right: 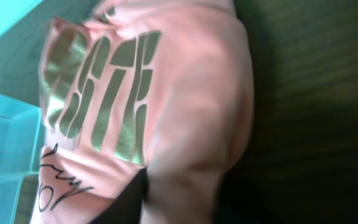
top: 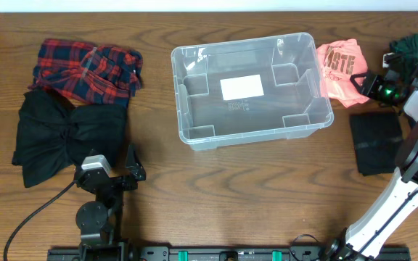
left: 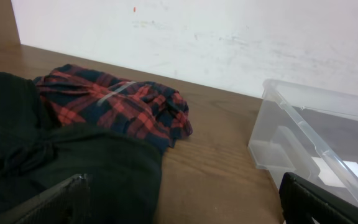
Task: Pack container
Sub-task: 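Lift the pink t-shirt and carry it left over the bin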
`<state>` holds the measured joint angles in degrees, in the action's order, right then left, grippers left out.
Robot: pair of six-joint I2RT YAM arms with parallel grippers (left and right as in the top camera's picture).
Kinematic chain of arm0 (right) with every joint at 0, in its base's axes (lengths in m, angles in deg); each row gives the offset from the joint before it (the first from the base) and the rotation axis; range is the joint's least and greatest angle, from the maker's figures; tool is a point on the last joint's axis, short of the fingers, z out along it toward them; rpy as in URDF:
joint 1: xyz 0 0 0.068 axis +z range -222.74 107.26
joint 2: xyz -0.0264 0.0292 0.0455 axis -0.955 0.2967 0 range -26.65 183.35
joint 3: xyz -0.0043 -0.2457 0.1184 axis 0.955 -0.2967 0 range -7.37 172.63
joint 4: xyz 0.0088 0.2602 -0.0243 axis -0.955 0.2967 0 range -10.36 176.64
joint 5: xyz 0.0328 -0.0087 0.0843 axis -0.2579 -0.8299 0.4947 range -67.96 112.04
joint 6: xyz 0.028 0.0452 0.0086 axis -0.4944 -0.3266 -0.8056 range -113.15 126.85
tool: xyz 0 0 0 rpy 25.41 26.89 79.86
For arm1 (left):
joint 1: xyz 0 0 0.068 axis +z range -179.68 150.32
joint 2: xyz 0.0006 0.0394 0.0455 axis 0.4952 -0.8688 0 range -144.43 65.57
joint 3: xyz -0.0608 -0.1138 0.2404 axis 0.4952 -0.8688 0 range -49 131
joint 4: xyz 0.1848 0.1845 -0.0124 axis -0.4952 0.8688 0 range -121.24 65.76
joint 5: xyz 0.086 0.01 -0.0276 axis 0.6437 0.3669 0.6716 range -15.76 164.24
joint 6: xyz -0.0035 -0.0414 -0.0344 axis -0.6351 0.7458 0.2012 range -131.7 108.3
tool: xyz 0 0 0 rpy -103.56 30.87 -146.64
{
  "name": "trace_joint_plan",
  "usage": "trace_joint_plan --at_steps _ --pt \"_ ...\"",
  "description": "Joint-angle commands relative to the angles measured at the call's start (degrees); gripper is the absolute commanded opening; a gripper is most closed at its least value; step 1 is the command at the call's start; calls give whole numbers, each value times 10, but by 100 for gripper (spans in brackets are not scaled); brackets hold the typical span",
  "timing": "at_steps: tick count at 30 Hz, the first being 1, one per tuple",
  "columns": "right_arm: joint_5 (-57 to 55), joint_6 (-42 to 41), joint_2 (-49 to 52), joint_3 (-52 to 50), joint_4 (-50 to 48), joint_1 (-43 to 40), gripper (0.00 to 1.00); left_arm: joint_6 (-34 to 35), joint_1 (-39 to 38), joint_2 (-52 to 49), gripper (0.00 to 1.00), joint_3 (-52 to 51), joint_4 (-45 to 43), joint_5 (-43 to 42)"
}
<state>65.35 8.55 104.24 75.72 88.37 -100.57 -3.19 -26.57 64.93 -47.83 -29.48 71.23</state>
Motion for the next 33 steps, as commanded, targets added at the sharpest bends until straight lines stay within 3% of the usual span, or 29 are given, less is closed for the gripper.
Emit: trace_joint_plan --at_steps 1,11,20,33 --pt "-16 -12 22 -9 9 4 4 -10 1 3 98 -9 21 3" --pt "9 -63 -53 -6 13 0 1 -10 1 3 98 -9 21 2" --pt "6 -77 -238 -6 78 25 1 -10 1 3 98 -9 21 2" --pt "-8 -125 -436 -6 130 161 1 -10 1 3 98 -9 21 2"
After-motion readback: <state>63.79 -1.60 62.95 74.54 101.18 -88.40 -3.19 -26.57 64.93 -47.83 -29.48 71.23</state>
